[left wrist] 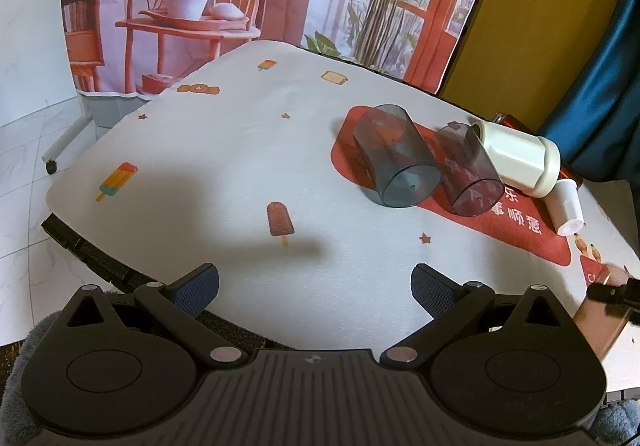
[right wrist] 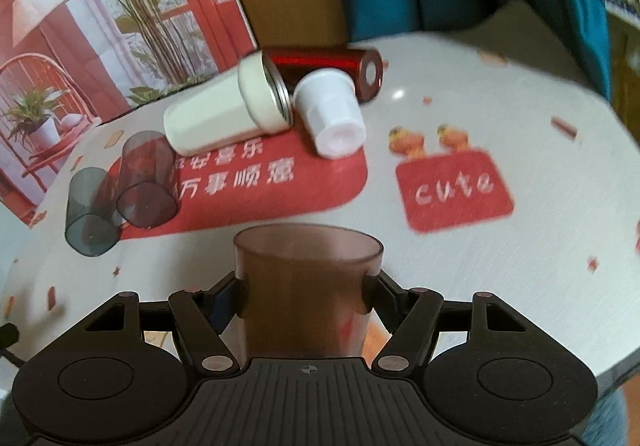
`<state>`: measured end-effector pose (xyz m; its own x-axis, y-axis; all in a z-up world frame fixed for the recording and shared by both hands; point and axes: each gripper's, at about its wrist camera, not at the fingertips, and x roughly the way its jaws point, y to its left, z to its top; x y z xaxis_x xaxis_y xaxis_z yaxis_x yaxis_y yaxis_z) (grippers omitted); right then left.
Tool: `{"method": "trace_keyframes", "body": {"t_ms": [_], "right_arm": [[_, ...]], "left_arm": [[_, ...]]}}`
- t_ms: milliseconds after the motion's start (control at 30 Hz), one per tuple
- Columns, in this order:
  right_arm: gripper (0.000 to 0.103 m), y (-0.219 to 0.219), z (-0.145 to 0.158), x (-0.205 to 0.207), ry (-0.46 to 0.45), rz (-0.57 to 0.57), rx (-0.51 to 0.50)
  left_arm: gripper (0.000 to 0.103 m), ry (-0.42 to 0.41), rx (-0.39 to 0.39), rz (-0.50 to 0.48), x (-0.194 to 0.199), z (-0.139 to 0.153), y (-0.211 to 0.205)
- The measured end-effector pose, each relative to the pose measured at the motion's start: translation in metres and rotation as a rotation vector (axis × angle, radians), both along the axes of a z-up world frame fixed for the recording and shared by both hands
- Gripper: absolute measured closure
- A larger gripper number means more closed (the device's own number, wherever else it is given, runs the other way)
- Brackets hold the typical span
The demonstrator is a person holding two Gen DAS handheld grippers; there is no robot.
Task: Flip cup upright
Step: 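Turn the cup opening-up with the right tool and lower it to the table, then set the cup upright on the table and open the right tool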
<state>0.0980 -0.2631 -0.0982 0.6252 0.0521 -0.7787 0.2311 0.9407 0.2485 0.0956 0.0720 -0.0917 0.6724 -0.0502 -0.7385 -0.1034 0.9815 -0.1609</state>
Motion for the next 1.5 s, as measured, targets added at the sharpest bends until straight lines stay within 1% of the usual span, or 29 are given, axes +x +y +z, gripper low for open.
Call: {"method": "trace_keyframes", "body": {"t_ms": [167,267,333,633,733,833,900,933,967,1000,1133,1267,1400,1500], "right_arm": [[0.039,0.004,0.005,0.007,-0.059,0.014,-0.145],[0.039,0.006,0.002,0.016,-0.078,0.036,-0.223],[0.039,0.006,-0.002,0.022,-0.080,0.043,-0.253],[0.038,0.007,-0.007,0.019,-0.066,0.044,-0.230],[0.035,0.006,-0.006,0.018,-0.063,0.042,-0.218],[0.025,0.008,-0.004,0.017,-0.059,0.039,-0.224],[0.013,0.009,-0.001,0.014,-0.060,0.040,-0.221],[0.009,0.010,0.001,0.013,-0.060,0.039,-0.222],[0.003,0.010,0.003,0.012,-0.062,0.038,-0.223],[0.001,0.011,0.004,0.010,-0.064,0.037,-0.225],[0.000,0.009,0.012,0.006,-0.058,0.029,-0.217],[0.000,0.007,0.020,-0.001,-0.056,0.024,-0.205],[0.000,0.008,0.033,-0.012,-0.053,0.020,-0.220],[0.000,0.010,0.045,-0.022,-0.053,0.016,-0.235]], "left_arm": [[0.000,0.005,0.005,-0.004,0.001,-0.001,-0.001],[0.000,0.009,0.010,-0.006,0.001,-0.002,-0.002],[0.000,0.010,0.013,-0.006,0.001,-0.002,-0.002],[0.000,0.025,0.012,-0.019,0.003,-0.004,-0.004],[0.000,0.019,0.011,-0.022,0.001,-0.003,-0.004],[0.000,0.018,0.010,-0.017,0.000,-0.002,-0.003],[0.000,0.017,0.011,-0.016,0.000,-0.001,-0.004],[0.000,0.016,0.012,-0.017,0.000,-0.001,-0.004],[0.000,0.014,0.013,-0.019,-0.001,0.000,-0.004],[0.000,0.013,0.015,-0.021,-0.001,0.000,-0.005],[0.000,0.005,0.025,-0.030,-0.003,0.003,-0.007],[0.000,-0.017,0.059,-0.050,-0.004,0.012,-0.011],[0.000,-0.079,0.106,-0.093,-0.007,0.035,-0.015],[0.000,-0.108,0.115,-0.125,-0.011,0.054,-0.020]]}}
